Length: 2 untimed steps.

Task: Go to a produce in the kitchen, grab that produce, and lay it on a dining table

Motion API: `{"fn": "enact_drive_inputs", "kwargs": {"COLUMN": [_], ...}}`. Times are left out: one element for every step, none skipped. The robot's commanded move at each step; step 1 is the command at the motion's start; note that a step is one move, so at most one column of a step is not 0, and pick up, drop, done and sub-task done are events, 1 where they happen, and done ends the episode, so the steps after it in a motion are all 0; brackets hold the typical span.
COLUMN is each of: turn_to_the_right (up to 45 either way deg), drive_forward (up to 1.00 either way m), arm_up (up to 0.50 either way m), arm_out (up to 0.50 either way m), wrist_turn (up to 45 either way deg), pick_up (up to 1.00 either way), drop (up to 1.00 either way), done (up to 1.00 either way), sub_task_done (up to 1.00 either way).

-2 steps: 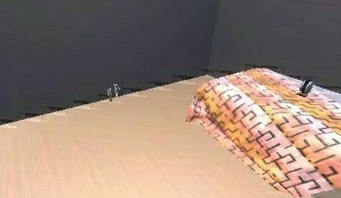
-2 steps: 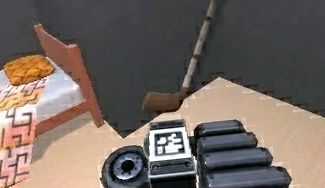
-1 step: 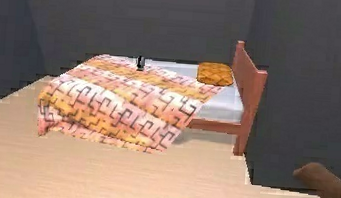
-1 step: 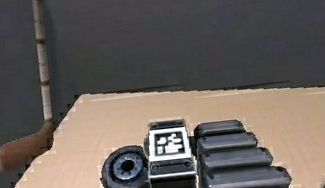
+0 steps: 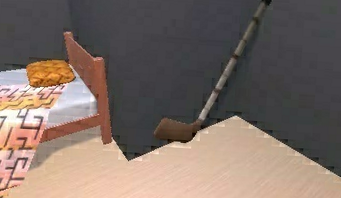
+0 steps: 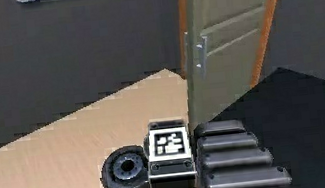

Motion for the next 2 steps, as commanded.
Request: {"fn": "enact_drive_inputs", "kwargs": {"turn_to_the_right": [6.0,45.0], "drive_forward": [0.0,0.0], "arm_up": [0.0,0.0], "arm_out": [0.0,0.0], "wrist_turn": [0.0,0.0], "pick_up": [0.0,0.0], "drop": [0.0,0.0], "done": [0.0,0.0], "sub_task_done": [0.0,0.0]}}
